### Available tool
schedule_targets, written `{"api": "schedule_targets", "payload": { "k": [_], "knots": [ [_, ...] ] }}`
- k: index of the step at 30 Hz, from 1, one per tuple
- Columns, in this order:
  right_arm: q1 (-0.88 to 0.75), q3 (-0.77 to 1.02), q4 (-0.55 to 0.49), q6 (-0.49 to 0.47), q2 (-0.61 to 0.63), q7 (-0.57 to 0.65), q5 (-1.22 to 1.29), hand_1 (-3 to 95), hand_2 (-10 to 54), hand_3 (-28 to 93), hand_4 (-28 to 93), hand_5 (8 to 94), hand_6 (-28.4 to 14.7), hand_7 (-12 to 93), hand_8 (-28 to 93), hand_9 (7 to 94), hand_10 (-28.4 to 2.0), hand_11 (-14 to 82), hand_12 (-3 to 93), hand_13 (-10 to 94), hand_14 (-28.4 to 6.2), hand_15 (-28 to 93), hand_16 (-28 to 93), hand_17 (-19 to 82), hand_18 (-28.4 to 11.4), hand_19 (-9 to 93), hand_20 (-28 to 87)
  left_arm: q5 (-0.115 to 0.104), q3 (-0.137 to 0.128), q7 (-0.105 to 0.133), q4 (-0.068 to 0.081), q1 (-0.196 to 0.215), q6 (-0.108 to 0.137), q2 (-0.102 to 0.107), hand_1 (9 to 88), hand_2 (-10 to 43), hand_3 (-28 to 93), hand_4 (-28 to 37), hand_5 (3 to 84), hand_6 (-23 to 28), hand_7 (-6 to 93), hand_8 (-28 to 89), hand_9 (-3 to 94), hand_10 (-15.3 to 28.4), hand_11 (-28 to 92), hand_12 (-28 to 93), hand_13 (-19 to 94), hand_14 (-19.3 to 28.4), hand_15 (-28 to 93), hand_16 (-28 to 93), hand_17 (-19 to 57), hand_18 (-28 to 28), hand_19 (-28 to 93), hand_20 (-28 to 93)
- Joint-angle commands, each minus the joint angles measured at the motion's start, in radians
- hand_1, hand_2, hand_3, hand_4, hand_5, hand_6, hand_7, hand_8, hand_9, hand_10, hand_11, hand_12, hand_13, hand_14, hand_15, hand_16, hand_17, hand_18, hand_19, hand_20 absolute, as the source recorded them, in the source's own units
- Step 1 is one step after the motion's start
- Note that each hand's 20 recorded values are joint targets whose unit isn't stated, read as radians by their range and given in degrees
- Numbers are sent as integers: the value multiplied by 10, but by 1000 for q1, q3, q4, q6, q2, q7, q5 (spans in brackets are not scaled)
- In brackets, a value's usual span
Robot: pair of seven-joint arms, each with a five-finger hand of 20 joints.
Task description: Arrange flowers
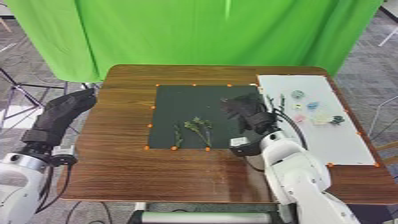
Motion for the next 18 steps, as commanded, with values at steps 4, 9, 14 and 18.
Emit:
{"api": "schedule_targets", "payload": {
  "k": [4,9,14,18],
  "knots": [
    [63,78,125,155,177,183,-290,269,-81,600,-105,691,-37,135,-70,768,-162,105,146,937,-29,575,236,685,-110,932,503,-2,7,-13,4,8,-7,-19,222,-29,631,-211,393,33,90,-62,402,129,153,128,307,164,76,27,16,108,26,128],
    [113,63,171,78,183,200,-272,294,-95,599,-109,648,-28,134,-67,707,-161,97,155,937,-27,571,247,679,-109,932,512,0,16,-16,5,0,-12,-21,223,-28,631,-210,393,33,90,-63,402,129,154,128,307,164,76,27,15,108,26,128],
    [205,5,218,-26,195,202,-271,308,-95,592,-109,626,-17,128,-66,666,-162,90,158,937,-25,565,256,670,-107,932,517,-1,16,-19,2,5,-7,-22,225,-26,630,-211,393,33,90,-63,403,130,153,127,307,164,76,27,16,108,27,128],
    [302,-50,281,-98,209,207,-271,325,-95,594,-113,617,-15,127,-64,655,-163,90,161,937,-24,555,270,666,-107,932,517,0,17,-22,1,5,-15,-20,226,-26,629,-211,393,33,90,-63,403,130,154,128,308,164,76,27,15,107,27,128]
  ]
}}
